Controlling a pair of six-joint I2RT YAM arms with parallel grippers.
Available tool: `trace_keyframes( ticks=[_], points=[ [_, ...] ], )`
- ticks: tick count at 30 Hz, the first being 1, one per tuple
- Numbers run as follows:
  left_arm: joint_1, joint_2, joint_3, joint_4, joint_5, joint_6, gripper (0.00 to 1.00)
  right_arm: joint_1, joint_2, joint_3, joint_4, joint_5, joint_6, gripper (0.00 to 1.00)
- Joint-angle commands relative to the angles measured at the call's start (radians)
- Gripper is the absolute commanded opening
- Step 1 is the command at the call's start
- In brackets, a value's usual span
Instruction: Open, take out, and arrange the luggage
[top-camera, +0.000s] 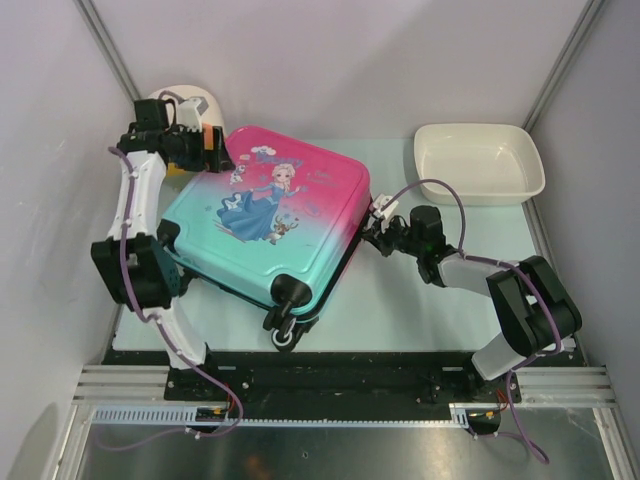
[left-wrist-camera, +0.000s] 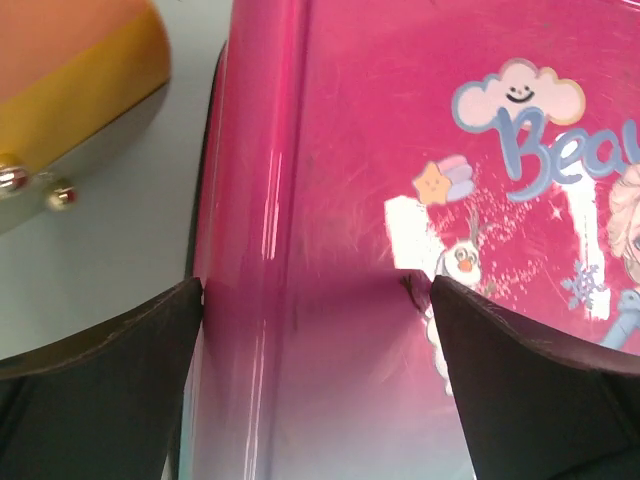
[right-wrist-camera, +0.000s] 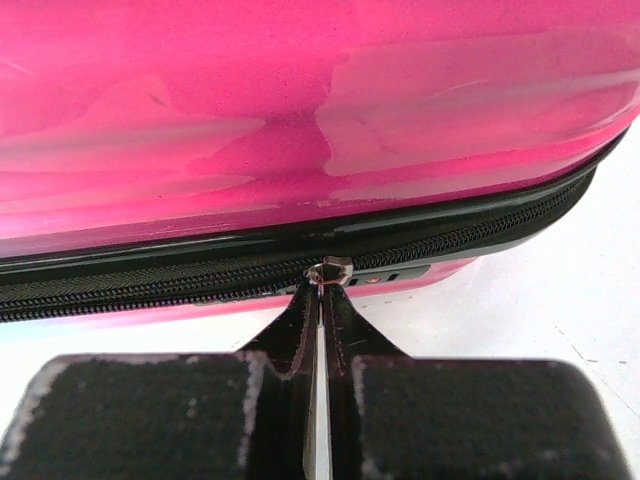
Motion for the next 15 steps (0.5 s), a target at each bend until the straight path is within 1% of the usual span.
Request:
trace_keyframes(
  ticks=[1, 3, 4, 6, 7, 9, 10, 12, 14, 15],
  points=[
    [-0.038, 0.084, 0.029, 0.006, 0.137, -0.024, 0.98, -0.006, -0.047, 0.039, 0.005, -0.084, -0.023, 0.00],
    [-0.072, 0.096, 0.013, 0.006, 0.167, -0.010, 0.94, -0.017, -0.050, 0.040, -0.013, -0.089, -0.027, 0.00],
    [-0.118, 0.105, 0.008, 0.006, 0.176, -0.004, 0.89, -0.020, -0.057, 0.039, -0.022, -0.094, -0.029, 0.00],
    [-0.182, 0.121, 0.012, 0.006, 0.153, 0.014, 0.83, -0.032, -0.067, 0.030, -0.047, -0.092, -0.026, 0.00],
    [-0.236, 0.145, 0.022, 0.006, 0.144, 0.014, 0.76, -0.037, -0.079, 0.023, -0.053, -0.094, -0.026, 0.00],
    [-0.296, 0.185, 0.074, 0.008, 0.132, -0.001, 0.71, -0.049, -0.093, 0.002, -0.073, -0.094, -0.017, 0.00],
    [-0.308, 0.232, 0.100, 0.006, 0.133, -0.010, 0.69, -0.052, -0.100, -0.004, -0.078, -0.095, -0.014, 0.00],
    [-0.327, 0.274, 0.176, 0.006, 0.165, -0.033, 0.64, -0.055, -0.125, -0.020, -0.099, -0.094, 0.002, 0.00],
    [-0.333, 0.320, 0.247, 0.006, 0.155, -0.024, 0.63, -0.054, -0.148, -0.024, -0.121, -0.086, 0.038, 0.00],
    [-0.334, 0.328, 0.271, 0.006, 0.120, -0.014, 0.68, -0.052, -0.157, -0.027, -0.139, -0.084, 0.052, 0.00]
  ],
)
